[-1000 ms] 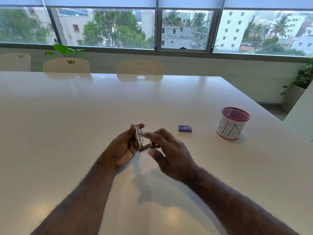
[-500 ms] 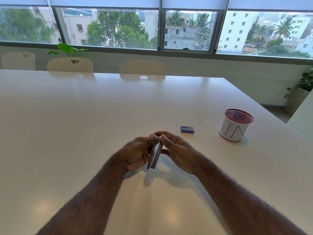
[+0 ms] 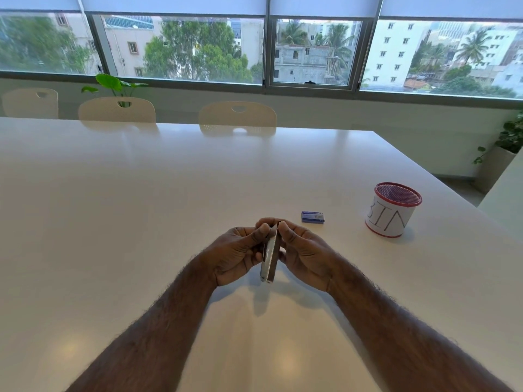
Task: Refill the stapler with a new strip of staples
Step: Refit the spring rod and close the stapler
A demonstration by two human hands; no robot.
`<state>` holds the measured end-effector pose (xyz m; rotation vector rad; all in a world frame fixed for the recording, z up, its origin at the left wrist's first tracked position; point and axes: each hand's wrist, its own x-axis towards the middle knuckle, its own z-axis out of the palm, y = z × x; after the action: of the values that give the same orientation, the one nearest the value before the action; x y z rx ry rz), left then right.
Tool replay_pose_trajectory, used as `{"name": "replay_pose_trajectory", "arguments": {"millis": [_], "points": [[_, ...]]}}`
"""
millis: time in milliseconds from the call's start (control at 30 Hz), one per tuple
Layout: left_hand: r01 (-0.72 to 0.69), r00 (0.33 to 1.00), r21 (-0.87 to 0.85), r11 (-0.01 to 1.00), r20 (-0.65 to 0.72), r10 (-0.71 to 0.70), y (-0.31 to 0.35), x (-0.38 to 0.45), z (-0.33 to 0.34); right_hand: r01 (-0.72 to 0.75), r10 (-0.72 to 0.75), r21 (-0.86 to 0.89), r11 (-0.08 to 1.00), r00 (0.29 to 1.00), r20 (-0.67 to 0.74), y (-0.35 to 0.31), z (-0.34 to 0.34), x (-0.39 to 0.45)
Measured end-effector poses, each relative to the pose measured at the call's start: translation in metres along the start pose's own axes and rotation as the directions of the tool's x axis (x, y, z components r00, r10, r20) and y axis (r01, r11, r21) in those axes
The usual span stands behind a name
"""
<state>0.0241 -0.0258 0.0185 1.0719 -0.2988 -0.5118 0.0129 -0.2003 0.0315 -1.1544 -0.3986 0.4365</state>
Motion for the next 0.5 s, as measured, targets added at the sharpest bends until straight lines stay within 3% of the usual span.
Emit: {"name": "replay_pose_trajectory", "arguments": {"millis": [67,200,333,400,500], "points": [[-0.033,0.999,-0.031,0.999,-0.016,0.032,0.002,0.001,-0.003,-0.009,0.009,-0.002,1.000,0.998,-0.062,-0.001,0.002,0.000],[-0.111,0.987,-0.063,0.992,-0.120,0.103,0.006,0.002,-0.007,-0.145,0.092,-0.204,0.968,0.964,-0.249,-0.001,0.004,0.002],[-0.206,0.954,-0.081,0.975,-0.239,0.182,0.008,0.003,-0.012,-0.140,0.035,-0.331,0.933,0.952,-0.304,-0.006,-0.004,0.004],[-0.192,0.947,0.012,0.981,-0.261,0.189,0.010,0.001,-0.016,-0.103,-0.067,-0.465,0.879,0.940,-0.334,-0.007,-0.007,0.006],[-0.103,0.941,0.284,0.953,-0.282,0.186,0.012,-0.004,-0.023,-0.115,-0.214,-0.704,0.700,0.908,-0.361,0.001,-0.013,0.007]]}}
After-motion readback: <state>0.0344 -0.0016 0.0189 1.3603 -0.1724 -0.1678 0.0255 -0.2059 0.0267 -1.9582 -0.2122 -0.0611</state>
